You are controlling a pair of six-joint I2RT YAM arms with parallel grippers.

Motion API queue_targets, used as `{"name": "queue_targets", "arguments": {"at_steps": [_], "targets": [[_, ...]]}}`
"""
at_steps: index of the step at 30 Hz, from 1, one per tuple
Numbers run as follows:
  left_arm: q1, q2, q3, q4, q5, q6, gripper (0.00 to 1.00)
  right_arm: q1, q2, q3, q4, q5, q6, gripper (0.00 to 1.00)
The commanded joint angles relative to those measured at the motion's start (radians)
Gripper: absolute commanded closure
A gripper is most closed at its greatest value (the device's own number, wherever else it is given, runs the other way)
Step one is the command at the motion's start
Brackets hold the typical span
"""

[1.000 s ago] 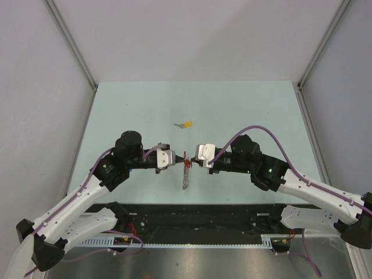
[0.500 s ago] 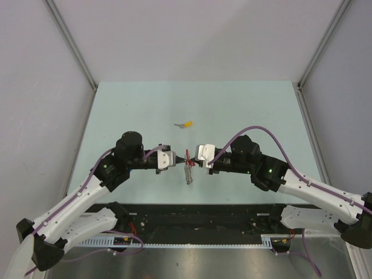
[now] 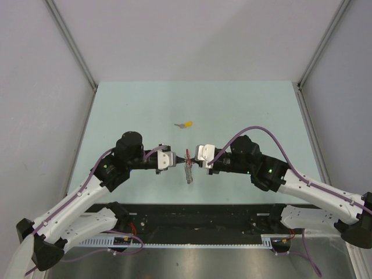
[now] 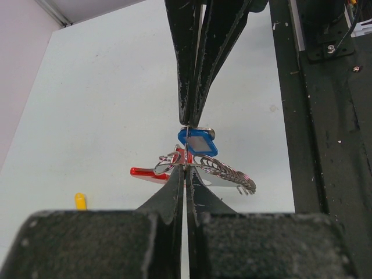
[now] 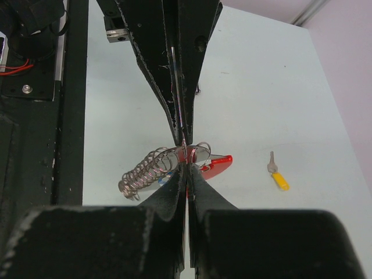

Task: Put the keys on the keyring

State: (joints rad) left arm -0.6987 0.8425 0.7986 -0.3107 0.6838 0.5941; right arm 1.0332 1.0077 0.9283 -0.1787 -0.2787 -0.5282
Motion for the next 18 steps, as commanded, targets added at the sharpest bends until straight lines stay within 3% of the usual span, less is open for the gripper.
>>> {"name": "queue_targets", "arguments": {"at_steps": [1, 18], "targets": [[-0.01, -0.008, 0.002, 0.024, 0.01, 0.036, 1.0, 0.01, 0.0, 0.053, 0.01, -0.013, -0.003, 1.0], [-0.012, -0.002, 0.007, 0.019, 0.031, 0.03, 1.0, 0.013, 0.006, 0.055, 0.008, -0.002, -0.01, 1.0]]}}
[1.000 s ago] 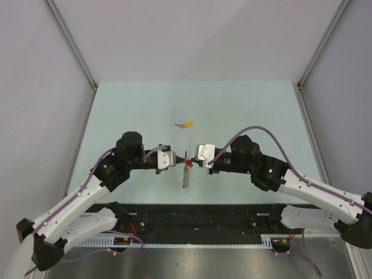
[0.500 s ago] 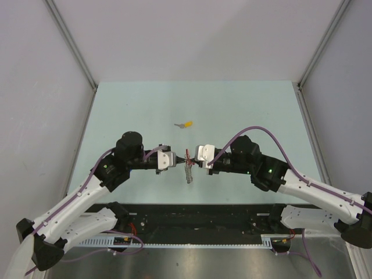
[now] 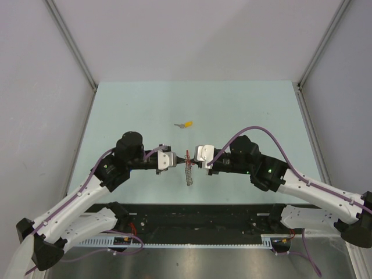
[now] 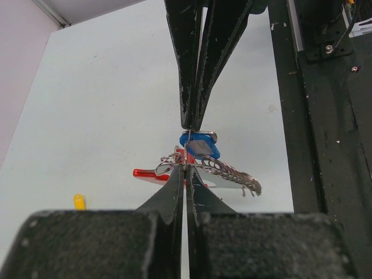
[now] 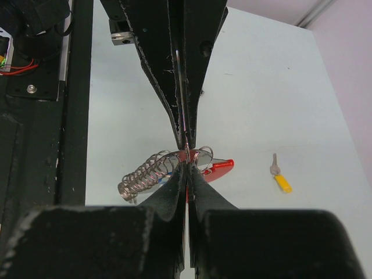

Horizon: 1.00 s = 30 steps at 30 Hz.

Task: Put the keys on the keyring

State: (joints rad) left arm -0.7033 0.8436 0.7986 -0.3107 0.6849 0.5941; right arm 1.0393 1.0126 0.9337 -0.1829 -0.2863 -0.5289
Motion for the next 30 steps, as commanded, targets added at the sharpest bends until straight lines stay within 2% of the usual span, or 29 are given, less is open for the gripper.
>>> {"name": "queue_targets", "arguments": {"at_steps": [1, 21, 30], "targets": [[-0.007, -0.001, 0.007, 0.019, 0.03, 0.029, 1.0, 0.007, 0.0, 0.048, 0.011, 0.009, -0.011, 1.0], [-0.009, 0.009, 0.007, 0.022, 0.024, 0.024, 1.0, 0.013, -0.017, 0.048, -0.009, 0.075, -0.01, 1.0], [-0.009, 0.011, 0.005, 0.027, 0.031, 0.021, 1.0, 0.018, 0.0, 0.047, 0.003, 0.039, -0.01, 1.0]]}}
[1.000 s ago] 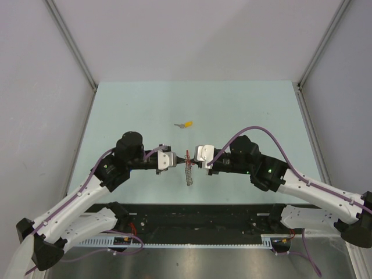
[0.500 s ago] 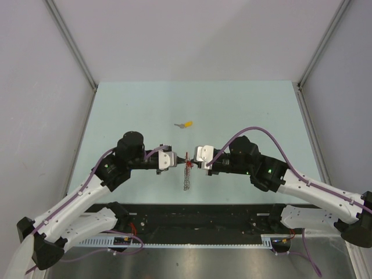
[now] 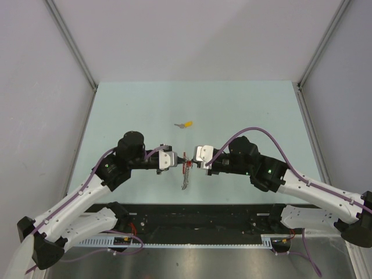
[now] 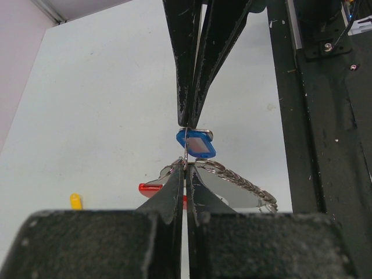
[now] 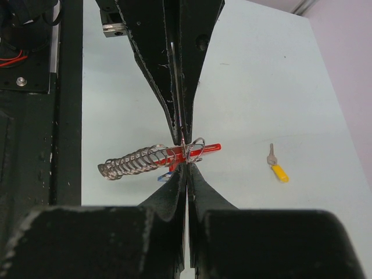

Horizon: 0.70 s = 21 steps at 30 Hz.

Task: Put the keys on the keyring

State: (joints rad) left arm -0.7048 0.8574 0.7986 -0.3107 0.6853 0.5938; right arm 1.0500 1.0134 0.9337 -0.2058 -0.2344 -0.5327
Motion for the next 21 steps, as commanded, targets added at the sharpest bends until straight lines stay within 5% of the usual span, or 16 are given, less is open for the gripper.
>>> {"name": "queue_targets", "arguments": {"at_steps": [1, 21], "targets": [[-0.007, -0.001, 0.007, 0.027, 0.034, 0.021, 1.0, 0.007, 0.001, 0.048, 0.025, -0.011, -0.006, 1.0], [-0.013, 0.002, 0.008, 0.024, 0.043, 0.021, 1.0, 0.005, -0.001, 0.048, 0.037, -0.02, 0.005, 1.0]]}}
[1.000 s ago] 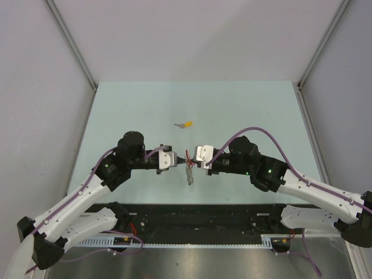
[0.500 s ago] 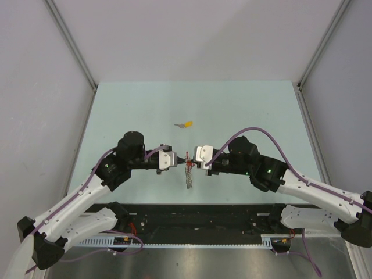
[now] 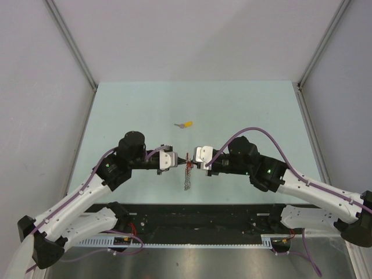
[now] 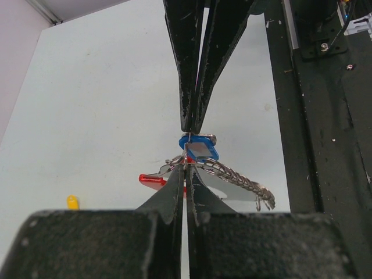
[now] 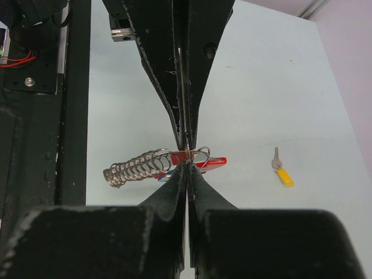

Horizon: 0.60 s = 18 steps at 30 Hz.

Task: Put the keys on the keyring

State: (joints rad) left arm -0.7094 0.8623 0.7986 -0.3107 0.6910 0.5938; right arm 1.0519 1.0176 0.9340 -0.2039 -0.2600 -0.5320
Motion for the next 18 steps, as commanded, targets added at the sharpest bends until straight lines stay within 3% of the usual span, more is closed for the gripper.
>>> {"name": "queue_targets", "arguments": {"at_steps": [1, 18], "targets": [[-0.009, -0.003, 0.008, 0.024, 0.032, 0.021, 1.0, 0.003, -0.008, 0.048, 0.035, 0.011, 0.007, 1.0], [-0.009, 0.003, 0.005, 0.027, 0.028, 0.021, 1.0, 0.005, -0.03, 0.048, 0.018, 0.039, 0.015, 1.0]]}}
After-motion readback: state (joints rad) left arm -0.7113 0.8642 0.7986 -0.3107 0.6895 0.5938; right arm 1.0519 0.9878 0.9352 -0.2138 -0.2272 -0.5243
